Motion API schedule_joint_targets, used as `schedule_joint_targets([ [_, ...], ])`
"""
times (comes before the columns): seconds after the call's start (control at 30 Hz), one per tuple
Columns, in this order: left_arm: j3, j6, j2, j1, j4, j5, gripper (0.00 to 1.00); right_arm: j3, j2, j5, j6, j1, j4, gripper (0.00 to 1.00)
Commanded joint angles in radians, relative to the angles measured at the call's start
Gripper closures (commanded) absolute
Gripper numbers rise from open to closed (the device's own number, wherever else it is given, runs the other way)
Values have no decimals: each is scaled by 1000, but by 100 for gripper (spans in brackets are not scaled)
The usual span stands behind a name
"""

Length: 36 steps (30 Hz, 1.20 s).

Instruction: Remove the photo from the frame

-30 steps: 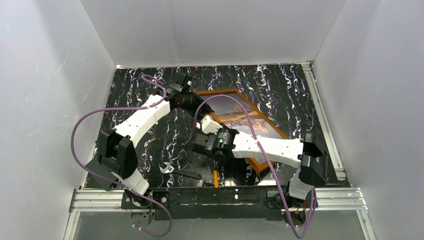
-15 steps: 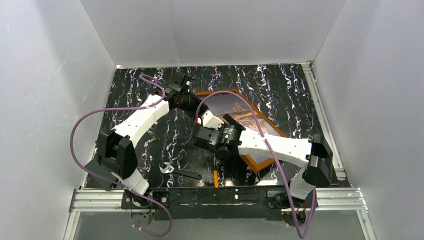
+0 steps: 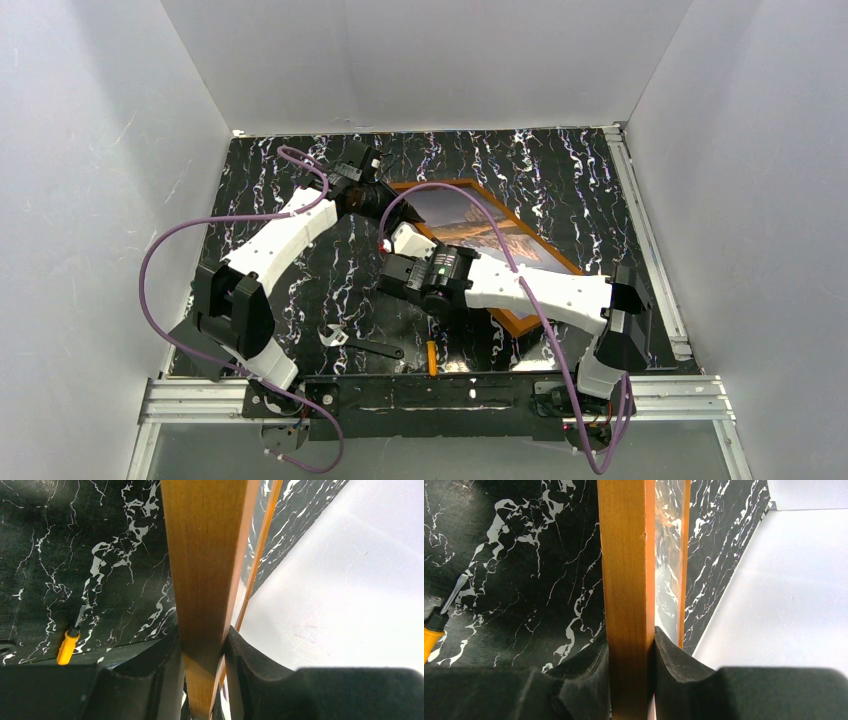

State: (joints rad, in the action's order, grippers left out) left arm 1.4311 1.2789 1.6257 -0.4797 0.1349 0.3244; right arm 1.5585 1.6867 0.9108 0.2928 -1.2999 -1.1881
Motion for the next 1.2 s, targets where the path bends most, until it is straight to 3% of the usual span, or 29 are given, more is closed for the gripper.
schedule_joint_targets([
  [0.0,-15,-33,-15,7,235,-49,100,55,-36,170,28,25,-21,99],
  [0.03,-7,-42,-19,7,235,-51,94,49,-43,164,19,28,-3,99],
  [0.17,21,-133,-69,18,221,-84,33,63,-63,150,2,46,31,99],
  [0.27,58,-256,-128,63,208,-84,3,89,-79,140,-16,68,37,99],
  [0.43,114,-448,-255,163,221,-94,2,98,-147,67,-92,135,127,99],
  [0.57,162,-620,-359,194,313,-217,2,118,-233,-105,-137,236,232,99],
  [0.7,201,-734,-413,194,412,-310,2,205,-267,-260,-124,348,233,99],
  [0.97,-36,-780,-459,169,306,-212,2,323,-246,-544,-40,537,194,99],
  [1.17,-134,-819,-395,164,296,-163,2,81,-380,-676,21,726,286,99],
])
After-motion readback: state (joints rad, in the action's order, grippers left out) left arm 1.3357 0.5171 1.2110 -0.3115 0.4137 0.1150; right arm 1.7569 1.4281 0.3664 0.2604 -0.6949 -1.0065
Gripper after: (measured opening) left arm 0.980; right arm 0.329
